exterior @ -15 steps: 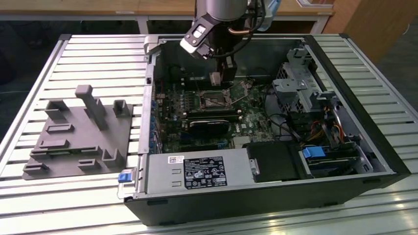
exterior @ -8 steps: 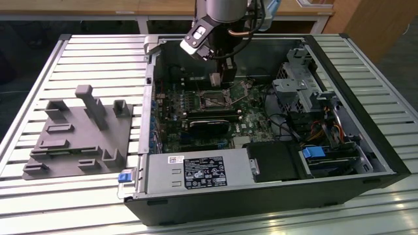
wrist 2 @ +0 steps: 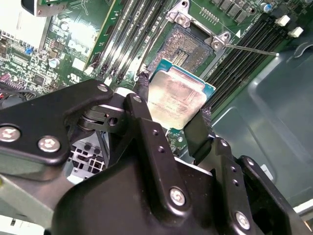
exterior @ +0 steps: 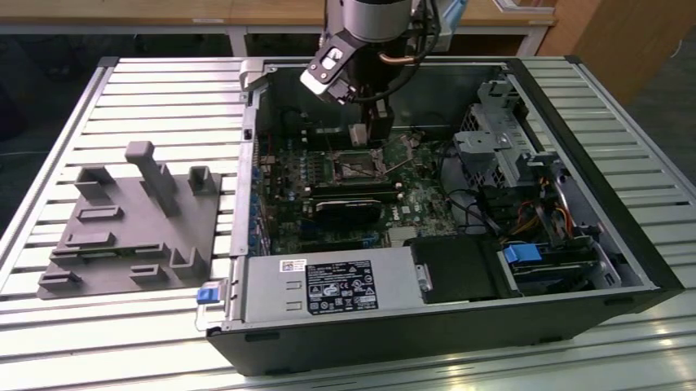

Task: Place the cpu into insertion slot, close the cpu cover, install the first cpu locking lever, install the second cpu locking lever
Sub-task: 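Place the cpu into insertion slot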

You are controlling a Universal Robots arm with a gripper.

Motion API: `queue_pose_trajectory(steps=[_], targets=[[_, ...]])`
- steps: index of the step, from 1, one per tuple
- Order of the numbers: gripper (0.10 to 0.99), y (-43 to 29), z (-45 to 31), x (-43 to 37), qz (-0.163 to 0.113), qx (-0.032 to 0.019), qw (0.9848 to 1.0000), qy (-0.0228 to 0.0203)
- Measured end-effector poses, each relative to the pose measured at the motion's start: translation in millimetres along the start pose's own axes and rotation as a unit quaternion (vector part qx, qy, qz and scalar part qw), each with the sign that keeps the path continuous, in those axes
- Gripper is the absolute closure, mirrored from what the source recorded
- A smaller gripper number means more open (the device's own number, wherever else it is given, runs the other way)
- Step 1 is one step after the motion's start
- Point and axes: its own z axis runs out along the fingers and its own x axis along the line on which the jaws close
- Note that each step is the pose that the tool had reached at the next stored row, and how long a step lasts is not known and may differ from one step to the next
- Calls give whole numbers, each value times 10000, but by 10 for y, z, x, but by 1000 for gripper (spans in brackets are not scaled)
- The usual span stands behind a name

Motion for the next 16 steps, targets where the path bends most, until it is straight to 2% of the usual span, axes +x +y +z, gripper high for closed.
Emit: queue_pose_trajectory(steps=[8, 16], targets=[[545, -11, 136, -6, 0, -1, 10000, 1], [545, -19, 229, -9, 0, -1, 10000, 1]])
